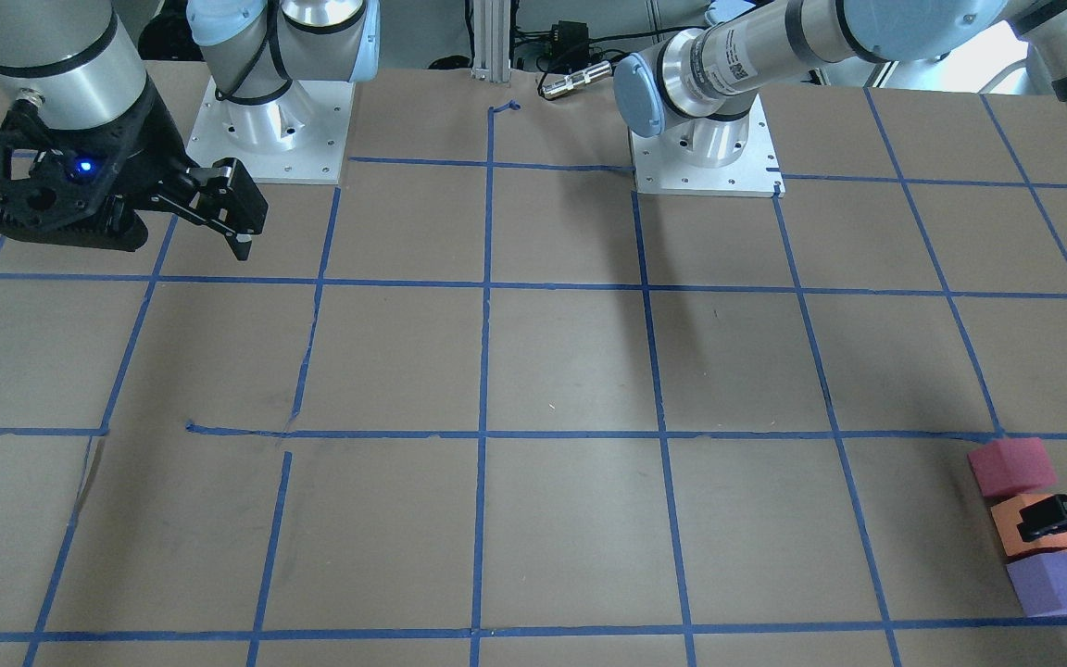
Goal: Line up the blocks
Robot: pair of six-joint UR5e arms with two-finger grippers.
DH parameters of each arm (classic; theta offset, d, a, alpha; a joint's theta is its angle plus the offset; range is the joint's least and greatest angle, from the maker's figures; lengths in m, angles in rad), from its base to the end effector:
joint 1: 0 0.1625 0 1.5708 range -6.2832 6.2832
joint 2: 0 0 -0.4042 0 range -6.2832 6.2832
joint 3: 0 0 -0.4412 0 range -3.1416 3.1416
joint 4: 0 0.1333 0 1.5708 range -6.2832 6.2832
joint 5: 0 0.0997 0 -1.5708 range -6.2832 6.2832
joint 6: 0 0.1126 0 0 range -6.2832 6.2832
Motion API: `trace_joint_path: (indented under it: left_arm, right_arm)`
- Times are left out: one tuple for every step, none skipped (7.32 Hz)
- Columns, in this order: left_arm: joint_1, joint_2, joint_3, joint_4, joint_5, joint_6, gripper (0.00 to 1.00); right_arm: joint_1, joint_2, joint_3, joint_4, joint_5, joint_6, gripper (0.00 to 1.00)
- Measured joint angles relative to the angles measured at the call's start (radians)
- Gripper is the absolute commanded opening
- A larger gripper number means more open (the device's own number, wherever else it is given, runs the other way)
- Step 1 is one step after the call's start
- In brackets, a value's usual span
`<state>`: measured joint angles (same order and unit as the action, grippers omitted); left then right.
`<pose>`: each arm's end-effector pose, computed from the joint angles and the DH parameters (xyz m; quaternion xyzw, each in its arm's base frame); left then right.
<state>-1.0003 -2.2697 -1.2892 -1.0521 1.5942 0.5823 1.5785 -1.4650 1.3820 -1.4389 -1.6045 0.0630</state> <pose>0.3080 -0.7220 0.1912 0.0053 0.9986 -0.0361 0.0374 0.1339 -0.5754 0.4837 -0.0272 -0.9992 -0.0238 0.0177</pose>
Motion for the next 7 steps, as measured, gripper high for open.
trace_joint_path:
  left_arm:
    - [-0.016, 0.037, -0.006, -0.027, 0.002, 0.004, 1.00]
    - [-0.031, 0.091, -0.022, -0.073, 0.002, 0.008, 1.00]
    - [-0.049, 0.162, -0.050, -0.125, 0.001, 0.008, 1.00]
    - [-0.078, 0.243, -0.077, -0.186, -0.001, 0.002, 1.00]
    - [-0.112, 0.319, -0.089, -0.241, -0.001, -0.011, 1.00]
    - [-0.151, 0.386, -0.093, -0.291, -0.005, -0.070, 1.00]
    - [-0.205, 0.446, -0.096, -0.339, -0.020, -0.196, 1.00]
  right_arm:
    - [0.000, 0.001, -0.001, 0.000, 0.000, 0.000, 1.00]
    - [-0.001, 0.000, -0.003, -0.001, 0.000, -0.001, 1.00]
    - [-0.007, -0.001, -0.005, -0.003, 0.001, 0.000, 1.00]
    - [-0.015, -0.003, -0.006, -0.002, 0.006, 0.002, 1.00]
    - [-0.020, -0.004, -0.009, -0.001, 0.007, 0.003, 1.00]
    - [-0.021, -0.006, -0.013, 0.001, 0.006, 0.004, 1.00]
    - [-0.021, -0.009, -0.018, 0.003, 0.004, 0.004, 1.00]
